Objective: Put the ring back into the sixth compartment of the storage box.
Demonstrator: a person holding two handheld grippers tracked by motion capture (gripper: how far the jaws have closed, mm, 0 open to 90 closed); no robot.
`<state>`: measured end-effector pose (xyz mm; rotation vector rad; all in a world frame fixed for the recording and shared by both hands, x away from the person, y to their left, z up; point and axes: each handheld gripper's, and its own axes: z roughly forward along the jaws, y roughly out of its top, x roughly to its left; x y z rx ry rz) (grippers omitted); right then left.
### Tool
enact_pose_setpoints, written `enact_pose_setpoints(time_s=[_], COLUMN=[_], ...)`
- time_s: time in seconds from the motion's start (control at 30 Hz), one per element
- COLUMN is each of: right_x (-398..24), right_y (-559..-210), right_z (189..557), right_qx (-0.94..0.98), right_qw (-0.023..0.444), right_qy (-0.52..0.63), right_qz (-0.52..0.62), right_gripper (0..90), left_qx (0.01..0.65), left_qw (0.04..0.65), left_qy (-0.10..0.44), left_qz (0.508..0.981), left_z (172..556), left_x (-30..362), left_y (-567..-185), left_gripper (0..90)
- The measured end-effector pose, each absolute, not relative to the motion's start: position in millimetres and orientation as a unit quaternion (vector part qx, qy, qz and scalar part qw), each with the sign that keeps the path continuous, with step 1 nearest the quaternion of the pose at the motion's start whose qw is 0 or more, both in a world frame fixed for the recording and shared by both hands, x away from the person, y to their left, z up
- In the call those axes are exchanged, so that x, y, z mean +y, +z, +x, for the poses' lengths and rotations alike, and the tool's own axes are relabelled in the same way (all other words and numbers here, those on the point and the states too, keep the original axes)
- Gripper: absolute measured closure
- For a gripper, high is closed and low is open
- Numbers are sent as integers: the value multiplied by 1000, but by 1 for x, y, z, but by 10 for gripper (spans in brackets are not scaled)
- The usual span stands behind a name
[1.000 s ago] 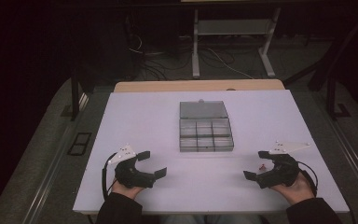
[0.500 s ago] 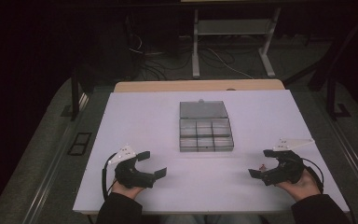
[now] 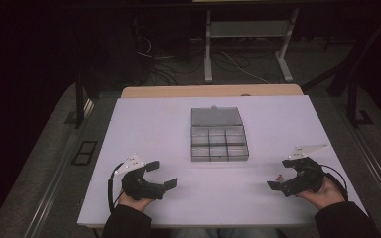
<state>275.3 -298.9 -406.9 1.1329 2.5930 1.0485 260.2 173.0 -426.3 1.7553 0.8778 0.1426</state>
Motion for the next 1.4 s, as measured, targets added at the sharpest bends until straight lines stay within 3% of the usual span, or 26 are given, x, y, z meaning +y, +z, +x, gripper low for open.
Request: enact_pose_setpoints(time_s=[0.97, 1.0, 1.2, 1.27, 1.4], right_x=[-308, -310, -316, -317, -320], right_y=[-428, -429, -428, -428, -429], right_z=[291, 290, 289, 289, 290], right_qx=[889, 891, 886, 884, 880], right_qw=[30, 31, 36, 36, 38], right_qy=[271, 273, 279, 282, 287], right_qz=[367, 363, 370, 372, 376], right_gripper=[17, 134, 256, 347, 407], left_qx=[369, 369, 371, 371, 370], left_qw=[551, 552, 552, 552, 551], left_qy=[56, 57, 57, 58, 58], left_qz=[747, 746, 744, 745, 746], left_z=[260, 260, 260, 260, 260], left_x=[171, 171, 171, 171, 171], left_y=[-427, -427, -427, -427, -427], left_gripper=[0, 0, 0, 0, 0])
